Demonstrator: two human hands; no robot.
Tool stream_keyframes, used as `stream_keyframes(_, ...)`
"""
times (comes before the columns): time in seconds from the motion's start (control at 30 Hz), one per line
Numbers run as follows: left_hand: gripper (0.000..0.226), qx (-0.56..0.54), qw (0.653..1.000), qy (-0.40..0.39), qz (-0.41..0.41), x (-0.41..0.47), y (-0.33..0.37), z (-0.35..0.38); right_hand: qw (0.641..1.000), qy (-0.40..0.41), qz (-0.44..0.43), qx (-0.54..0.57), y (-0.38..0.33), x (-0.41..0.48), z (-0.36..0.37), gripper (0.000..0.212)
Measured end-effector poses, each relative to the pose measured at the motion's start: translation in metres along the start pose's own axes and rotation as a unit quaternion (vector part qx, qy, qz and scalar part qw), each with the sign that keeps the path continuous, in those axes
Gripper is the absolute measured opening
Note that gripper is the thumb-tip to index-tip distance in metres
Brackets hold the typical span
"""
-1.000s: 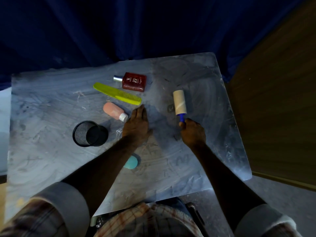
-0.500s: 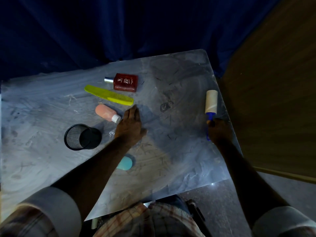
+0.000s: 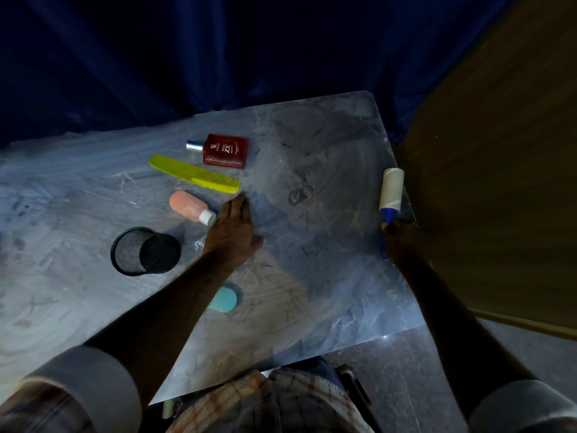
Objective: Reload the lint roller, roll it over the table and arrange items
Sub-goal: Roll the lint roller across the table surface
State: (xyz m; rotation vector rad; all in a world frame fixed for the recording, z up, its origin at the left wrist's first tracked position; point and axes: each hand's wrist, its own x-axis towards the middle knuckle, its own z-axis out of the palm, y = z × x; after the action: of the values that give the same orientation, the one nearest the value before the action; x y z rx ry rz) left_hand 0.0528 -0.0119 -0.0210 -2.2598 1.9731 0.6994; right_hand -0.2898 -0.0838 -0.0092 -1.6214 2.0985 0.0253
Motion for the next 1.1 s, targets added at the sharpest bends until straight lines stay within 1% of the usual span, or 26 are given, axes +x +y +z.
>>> stream_keyframes(0.07, 0.107, -0.003, 1.000, 0.001, 0.002, 0.000, -0.001, 0.000, 0.999, 0.001, -0.033, -0.032, -0.007, -0.005, 0.002, 0.038)
stream_keyframes(0.13, 0.107, -0.002, 1.000, -0.002, 0.002, 0.000, -0.001, -0.001, 0.995, 0.052, -0.070, -0.045, -0.018, -0.011, 0.005, 0.039)
stream_keyframes(0.17, 0.107, -0.001, 1.000, -0.003, 0.002, 0.000, -0.001, -0.002, 0.989, 0.067, -0.109, -0.074, -0.024, -0.014, 0.007, 0.041)
stream_keyframes(0.2, 0.106, 0.000, 1.000, -0.003, 0.002, 0.000, -0.001, -0.002, 0.987, 0.051, -0.124, -0.084, -0.032, -0.016, 0.011, 0.041)
stream_keyframes(0.27, 0.106, 0.000, 1.000, 0.000, 0.003, -0.001, 0.000, -0.003, 0.992, -0.010, -0.100, -0.081, -0.048, -0.019, 0.017, 0.039)
stream_keyframes(0.33, 0.106, -0.002, 1.000, 0.002, 0.002, -0.002, 0.001, -0.004, 0.991, -0.019, -0.108, -0.076, -0.062, -0.022, 0.026, 0.038)
stream_keyframes(0.43, 0.105, -0.006, 1.000, 0.003, 0.003, -0.004, 0.001, -0.005, 0.985, -0.027, -0.135, -0.099, -0.082, -0.032, 0.036, 0.036)
stream_keyframes(0.6, 0.104, -0.037, 0.999, 0.007, -0.005, -0.006, 0.001, -0.010, 0.980, -0.064, -0.162, -0.097, -0.109, -0.051, 0.053, 0.031)
stream_keyframes(0.87, 0.108, -0.082, 0.997, 0.012, 0.005, -0.006, -0.005, -0.018, 0.965, -0.080, -0.222, -0.113, -0.133, -0.075, 0.074, 0.033)
stream_keyframes(1.1, 0.112, -0.076, 0.997, 0.016, 0.007, -0.009, -0.003, -0.022, 0.951, -0.058, -0.265, -0.149, -0.137, -0.083, 0.080, 0.032)
